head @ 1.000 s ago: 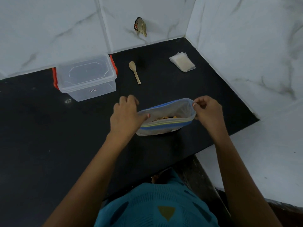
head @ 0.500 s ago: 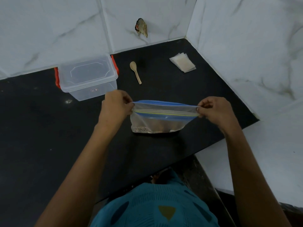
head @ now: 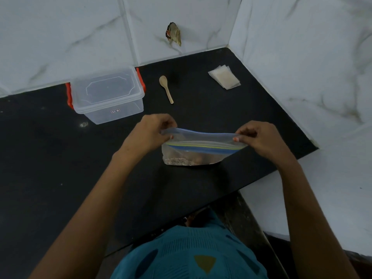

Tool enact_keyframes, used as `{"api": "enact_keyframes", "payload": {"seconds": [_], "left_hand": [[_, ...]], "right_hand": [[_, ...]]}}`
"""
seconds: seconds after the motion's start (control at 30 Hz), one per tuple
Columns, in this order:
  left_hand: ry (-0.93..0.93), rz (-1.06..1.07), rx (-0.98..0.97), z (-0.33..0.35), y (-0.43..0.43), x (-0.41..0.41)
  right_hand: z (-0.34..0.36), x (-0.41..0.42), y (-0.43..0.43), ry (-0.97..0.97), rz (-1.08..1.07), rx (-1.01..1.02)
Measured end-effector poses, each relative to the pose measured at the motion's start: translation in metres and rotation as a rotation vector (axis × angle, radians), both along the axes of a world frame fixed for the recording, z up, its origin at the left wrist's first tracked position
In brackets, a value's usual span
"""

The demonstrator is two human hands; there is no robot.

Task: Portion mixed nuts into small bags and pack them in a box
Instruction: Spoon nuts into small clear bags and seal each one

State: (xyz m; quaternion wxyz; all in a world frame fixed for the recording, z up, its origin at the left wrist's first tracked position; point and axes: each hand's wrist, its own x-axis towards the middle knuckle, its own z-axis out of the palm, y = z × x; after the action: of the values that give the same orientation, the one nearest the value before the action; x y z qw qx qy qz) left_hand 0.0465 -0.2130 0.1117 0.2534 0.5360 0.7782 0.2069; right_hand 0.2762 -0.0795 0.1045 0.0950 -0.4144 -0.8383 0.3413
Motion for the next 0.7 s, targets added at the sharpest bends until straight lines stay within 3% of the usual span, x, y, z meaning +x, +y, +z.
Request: {"api": "enact_keyframes", "payload": {"seconds": [0.1, 0.27, 0.43, 0.6, 0.7], "left_hand": [[0.014, 0.063, 0.001, -0.003, -0.001, -0.002], [-0.134, -0.016, -0.119, -0.003, 0.005, -0.012], [-0.687, 0.152, -0.308, -0.016, 0.008, -0.028], [-1.361, 0.499, -0.211, -0.035, 0.009, -0.025], [-1.535, 0.531, -0.187, -0.037, 0.006, -0.024]], "right_hand": [[-0.003, -0.001, 0.002, 0.019, -0.002, -0.042], [-0.003, -0.003, 0.014, 0.102, -0.093, -0.36], [-0.018, -0.007, 0.026, 0.178, -0.19, -0.689], [-0.043, -0.015, 0.024, 0.678, -0.393, -1.177], [-0.051, -0.011, 0.022, 0.799, -0.369, -1.269]]}}
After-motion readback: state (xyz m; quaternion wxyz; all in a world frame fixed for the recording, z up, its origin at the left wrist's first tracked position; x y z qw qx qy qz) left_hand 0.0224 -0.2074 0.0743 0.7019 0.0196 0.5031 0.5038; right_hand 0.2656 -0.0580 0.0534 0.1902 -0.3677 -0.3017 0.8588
